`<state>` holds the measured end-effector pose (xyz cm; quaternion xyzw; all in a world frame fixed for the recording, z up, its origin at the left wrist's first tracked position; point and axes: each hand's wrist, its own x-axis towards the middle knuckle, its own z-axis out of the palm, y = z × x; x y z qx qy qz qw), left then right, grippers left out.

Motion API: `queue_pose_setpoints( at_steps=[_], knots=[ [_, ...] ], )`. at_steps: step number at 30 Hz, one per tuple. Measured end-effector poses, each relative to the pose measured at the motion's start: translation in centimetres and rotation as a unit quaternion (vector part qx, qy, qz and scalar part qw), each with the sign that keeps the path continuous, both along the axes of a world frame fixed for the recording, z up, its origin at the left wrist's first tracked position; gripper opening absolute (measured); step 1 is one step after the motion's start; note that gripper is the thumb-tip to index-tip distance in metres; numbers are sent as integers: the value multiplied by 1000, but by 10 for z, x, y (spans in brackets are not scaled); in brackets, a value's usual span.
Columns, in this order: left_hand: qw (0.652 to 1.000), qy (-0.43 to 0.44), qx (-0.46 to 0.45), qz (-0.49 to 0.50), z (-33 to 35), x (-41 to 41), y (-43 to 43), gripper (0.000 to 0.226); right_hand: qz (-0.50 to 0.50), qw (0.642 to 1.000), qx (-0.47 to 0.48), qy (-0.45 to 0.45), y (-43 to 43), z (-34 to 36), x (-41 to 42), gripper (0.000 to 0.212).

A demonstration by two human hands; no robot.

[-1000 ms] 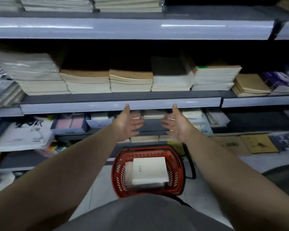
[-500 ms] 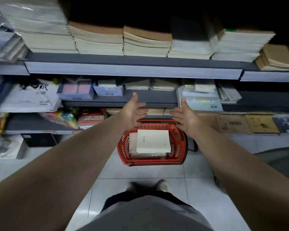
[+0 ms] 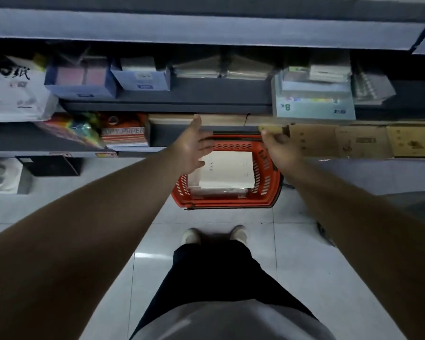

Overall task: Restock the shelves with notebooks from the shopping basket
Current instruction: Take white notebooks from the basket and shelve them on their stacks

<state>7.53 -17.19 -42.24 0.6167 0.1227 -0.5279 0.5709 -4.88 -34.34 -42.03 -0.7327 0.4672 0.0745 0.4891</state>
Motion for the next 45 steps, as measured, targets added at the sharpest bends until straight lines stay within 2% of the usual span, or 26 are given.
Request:
queue_pose_setpoints(
  at_steps=[5,9,12,15,19,26,32,39,42,44,45],
  knots=[
    [999,16,18,24,-46,7,-12,80,-38,999,21,-30,-5,-49,3,52],
    [999,32,27,18,-87,10,-9,81,-13,998,36,-52,-11,-88,-3,40],
    [997,48,46,39,-119,7,-8,77,31,999,-7,13,-17,-120,-3,36],
    [991,65,56,99,-150,6,-10,71,118,990,-41,71,-22,-154,7,36],
    [986,102,67,117,-192,0,-18,71,225,965,-69,119,-31,-200,19,22],
    [978,141,73,137,-271,3,-29,71,367,908,-123,162,-47,-288,29,35],
    [977,159,98,99,-321,5,-30,80,437,869,-158,171,-50,-346,26,36],
    [967,200,118,103,-366,-8,-35,88,460,856,-146,188,-47,-392,24,45],
    [962,234,99,102,-378,-18,-38,92,506,822,-166,201,-49,-406,25,49],
    [960,246,91,94,-384,-22,-40,93,528,815,-154,185,-52,-414,28,46],
    [960,249,88,91,-387,-24,-40,93,547,799,-175,179,-54,-417,30,43]
  ],
)
